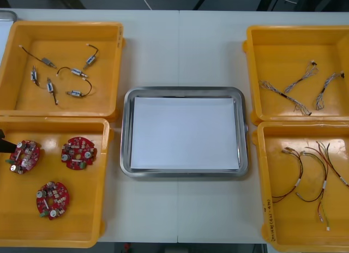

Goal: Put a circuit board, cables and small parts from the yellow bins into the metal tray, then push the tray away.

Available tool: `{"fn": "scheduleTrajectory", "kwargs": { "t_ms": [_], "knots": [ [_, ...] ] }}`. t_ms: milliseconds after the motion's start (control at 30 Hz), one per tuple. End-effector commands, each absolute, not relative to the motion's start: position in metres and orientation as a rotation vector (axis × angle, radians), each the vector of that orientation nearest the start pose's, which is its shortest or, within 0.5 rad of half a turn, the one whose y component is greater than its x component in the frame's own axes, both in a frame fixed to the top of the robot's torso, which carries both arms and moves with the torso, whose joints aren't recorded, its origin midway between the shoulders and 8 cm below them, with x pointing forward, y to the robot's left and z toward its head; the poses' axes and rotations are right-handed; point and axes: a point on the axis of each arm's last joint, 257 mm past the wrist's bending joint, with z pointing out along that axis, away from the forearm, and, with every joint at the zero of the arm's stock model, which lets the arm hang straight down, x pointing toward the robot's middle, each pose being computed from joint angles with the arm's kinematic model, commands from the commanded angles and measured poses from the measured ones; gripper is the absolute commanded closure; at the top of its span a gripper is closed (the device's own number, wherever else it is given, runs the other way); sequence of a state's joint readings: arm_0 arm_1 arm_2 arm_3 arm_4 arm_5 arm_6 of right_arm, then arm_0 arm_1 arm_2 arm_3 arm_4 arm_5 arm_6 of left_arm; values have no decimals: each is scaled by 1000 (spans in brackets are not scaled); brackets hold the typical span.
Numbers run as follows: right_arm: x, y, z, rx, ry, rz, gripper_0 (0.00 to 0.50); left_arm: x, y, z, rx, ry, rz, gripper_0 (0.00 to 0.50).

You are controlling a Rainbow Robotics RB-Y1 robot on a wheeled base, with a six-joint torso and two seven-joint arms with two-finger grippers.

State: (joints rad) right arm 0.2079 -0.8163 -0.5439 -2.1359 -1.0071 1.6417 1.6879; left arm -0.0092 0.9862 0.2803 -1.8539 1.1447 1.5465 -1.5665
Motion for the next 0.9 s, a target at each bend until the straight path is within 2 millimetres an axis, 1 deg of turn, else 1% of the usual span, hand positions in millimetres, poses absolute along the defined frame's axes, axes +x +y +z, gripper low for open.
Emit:
{"fn": "scheduleTrajectory", "kwargs": {
  "t_ms": [33,333,500,567,667,767,900],
  "knots": [
    [324,-448,-216,-295,2660,-62,0,367,441,-225,281,2750,-104,0],
    [339,-452,-243,-302,2642,-59,0,365,445,-242,255,2775,-147,0],
    [341,-460,-247,-323,2640,-93,0,363,446,-252,252,2788,-157,0],
    [341,-461,-250,-332,2643,-99,0,362,447,-254,249,2795,-158,0],
    [342,-462,-261,-346,2649,-102,0,360,447,-262,252,2806,-158,0],
    [345,-462,-268,-369,2642,-109,0,360,447,-270,241,2807,-167,0],
    [347,-464,-271,-428,2630,-135,0,363,445,-281,235,2801,-176,0]
  ]
}}
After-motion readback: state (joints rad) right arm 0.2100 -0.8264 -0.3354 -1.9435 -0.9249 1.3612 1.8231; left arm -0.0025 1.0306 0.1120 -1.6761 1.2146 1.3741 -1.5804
